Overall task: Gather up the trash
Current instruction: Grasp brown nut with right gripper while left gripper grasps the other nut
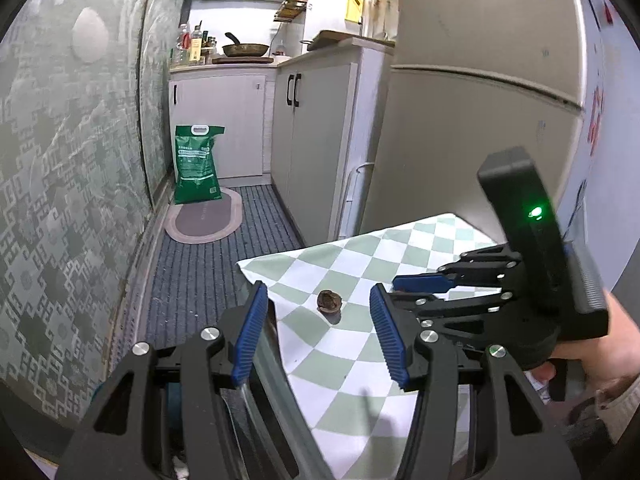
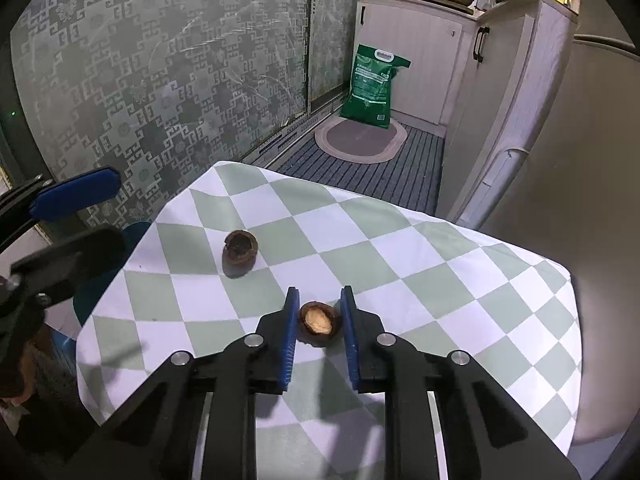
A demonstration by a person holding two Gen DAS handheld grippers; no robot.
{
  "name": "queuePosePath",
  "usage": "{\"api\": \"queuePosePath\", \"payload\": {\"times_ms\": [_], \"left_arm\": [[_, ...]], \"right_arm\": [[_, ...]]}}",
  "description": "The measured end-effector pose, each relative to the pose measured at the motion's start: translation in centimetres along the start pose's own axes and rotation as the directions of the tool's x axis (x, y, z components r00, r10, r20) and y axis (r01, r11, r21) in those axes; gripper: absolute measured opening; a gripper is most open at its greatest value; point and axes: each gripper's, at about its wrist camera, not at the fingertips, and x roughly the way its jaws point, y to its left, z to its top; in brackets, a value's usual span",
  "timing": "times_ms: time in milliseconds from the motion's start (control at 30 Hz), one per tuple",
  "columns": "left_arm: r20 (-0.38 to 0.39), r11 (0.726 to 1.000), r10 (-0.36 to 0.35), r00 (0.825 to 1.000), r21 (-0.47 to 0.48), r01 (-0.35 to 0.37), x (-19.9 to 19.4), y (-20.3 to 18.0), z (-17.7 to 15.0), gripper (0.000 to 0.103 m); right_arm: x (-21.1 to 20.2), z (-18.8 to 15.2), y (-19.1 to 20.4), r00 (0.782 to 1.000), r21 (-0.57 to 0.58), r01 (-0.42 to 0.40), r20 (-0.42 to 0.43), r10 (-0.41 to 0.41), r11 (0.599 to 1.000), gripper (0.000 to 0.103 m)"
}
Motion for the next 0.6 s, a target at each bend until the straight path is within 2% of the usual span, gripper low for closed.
{"api": "queuePosePath", "payload": {"times_ms": [167,267,400,500,600], "left_arm": [[-0.028,1.0,0.005,1.0,0.018,-0.005,1.3,-0.8,0.0,0.056],[-0.051,1.0,0.011,0.999,0.022,-0.009,2.2,-1.0,0.1,0.051],[-0.079,0.999,0.027,0.997,0.043,-0.024,3.3,-1.5,0.2,0.05],[-0.114,0.996,0.062,0.992,0.067,-0.054,4.6,-1.7,0.3,0.049],[-0.158,0.995,0.071,0.985,0.086,-0.058,6.0,-2.0,0.3,0.046]], "right_arm": [[-0.7,-0.6,-1.2,1.0,0.014,-0.005,0.009,0.005,1.0,0.02],[-1.4,-0.9,-2.3,0.999,0.053,-0.036,0.026,0.035,0.998,0.02],[-3.1,-1.4,-4.2,0.995,0.109,-0.076,0.07,0.069,0.991,0.02],[-3.7,-2.0,-5.1,0.991,0.131,-0.112,0.083,0.102,0.985,0.02],[-4.1,-2.3,-5.4,0.991,0.132,-0.114,0.088,0.103,0.985,0.02]]}}
